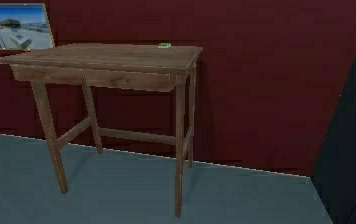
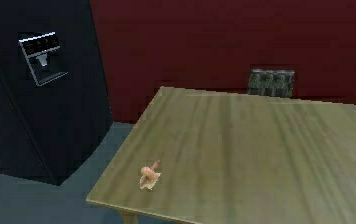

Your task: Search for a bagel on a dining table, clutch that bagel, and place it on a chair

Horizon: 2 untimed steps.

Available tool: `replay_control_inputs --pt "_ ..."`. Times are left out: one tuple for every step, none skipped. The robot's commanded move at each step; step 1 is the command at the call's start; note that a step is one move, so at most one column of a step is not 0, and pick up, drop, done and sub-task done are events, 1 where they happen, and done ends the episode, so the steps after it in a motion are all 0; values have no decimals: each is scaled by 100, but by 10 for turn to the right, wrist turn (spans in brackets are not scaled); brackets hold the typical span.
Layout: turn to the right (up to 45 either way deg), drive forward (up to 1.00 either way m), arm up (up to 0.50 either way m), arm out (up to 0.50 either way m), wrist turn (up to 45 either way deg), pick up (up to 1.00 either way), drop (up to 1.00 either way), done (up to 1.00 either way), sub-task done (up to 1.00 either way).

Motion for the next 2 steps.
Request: replay_control_inputs --pt "0 0 50 0 0 0 0 0 0" --pt "0 0 36 0 0 0 0 0 0"
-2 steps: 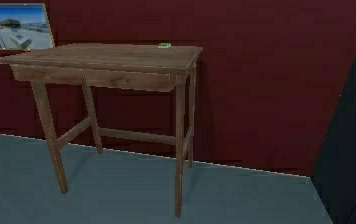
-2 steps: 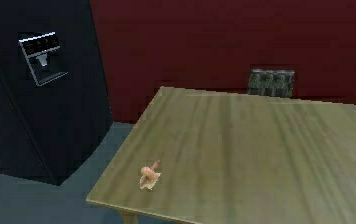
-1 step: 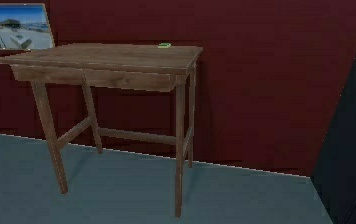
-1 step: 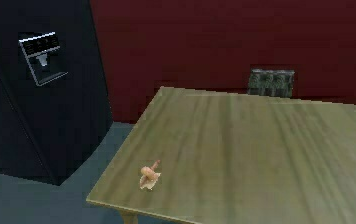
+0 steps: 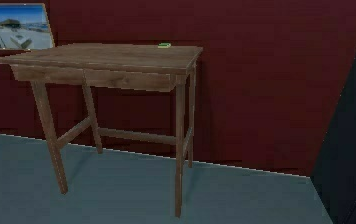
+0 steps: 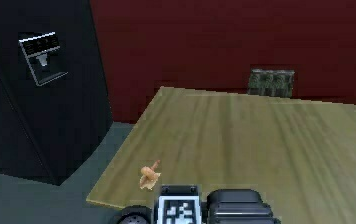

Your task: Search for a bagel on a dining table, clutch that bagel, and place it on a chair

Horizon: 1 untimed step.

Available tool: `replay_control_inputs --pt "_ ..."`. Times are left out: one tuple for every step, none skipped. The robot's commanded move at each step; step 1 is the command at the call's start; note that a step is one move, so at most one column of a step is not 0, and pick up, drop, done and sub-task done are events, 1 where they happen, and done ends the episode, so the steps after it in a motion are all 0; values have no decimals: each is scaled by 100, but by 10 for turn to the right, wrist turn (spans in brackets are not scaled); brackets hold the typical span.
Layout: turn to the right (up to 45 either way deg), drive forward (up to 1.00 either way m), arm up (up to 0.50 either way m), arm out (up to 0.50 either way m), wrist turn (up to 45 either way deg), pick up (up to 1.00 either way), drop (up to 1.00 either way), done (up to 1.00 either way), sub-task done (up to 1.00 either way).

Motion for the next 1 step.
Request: replay_control_inputs --pt "0 0 0 22 0 0 0 0 0"
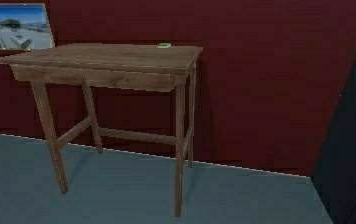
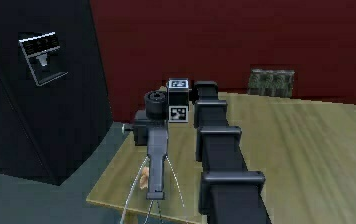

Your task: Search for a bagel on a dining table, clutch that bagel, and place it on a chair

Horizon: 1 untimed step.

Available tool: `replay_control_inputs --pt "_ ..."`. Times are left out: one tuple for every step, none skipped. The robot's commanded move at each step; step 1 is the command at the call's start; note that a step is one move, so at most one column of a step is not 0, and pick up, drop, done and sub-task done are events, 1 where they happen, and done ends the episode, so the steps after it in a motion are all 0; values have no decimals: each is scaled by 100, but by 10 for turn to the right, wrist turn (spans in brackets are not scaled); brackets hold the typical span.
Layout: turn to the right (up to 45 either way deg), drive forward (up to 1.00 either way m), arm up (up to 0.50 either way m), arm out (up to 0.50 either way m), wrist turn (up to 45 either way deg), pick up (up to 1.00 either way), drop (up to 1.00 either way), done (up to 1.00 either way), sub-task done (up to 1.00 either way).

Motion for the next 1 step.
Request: replay_control_inputs --pt "0 0 0 0 450 0 0 0 0"
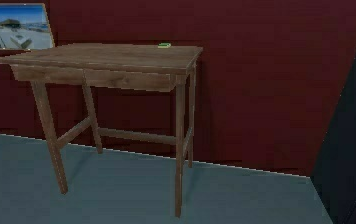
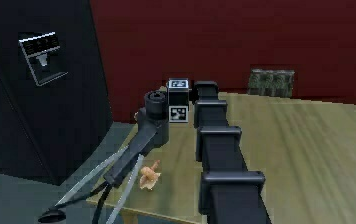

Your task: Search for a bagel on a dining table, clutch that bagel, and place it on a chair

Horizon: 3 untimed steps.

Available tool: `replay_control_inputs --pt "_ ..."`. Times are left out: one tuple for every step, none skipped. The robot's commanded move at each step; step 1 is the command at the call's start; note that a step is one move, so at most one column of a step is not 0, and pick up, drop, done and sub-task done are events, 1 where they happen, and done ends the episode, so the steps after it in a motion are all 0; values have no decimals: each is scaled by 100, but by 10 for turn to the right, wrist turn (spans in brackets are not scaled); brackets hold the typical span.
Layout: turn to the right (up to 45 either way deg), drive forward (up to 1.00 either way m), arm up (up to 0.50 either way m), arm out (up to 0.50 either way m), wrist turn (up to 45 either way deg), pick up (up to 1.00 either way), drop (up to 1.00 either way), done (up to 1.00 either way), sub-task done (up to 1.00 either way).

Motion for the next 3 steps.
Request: replay_control_inputs --pt "0 0 0 0 450 0 0 0 0" --pt "0 0 0 0 450 0 0 0 0" --pt "0 0 0 0 240 0 0 0 0"
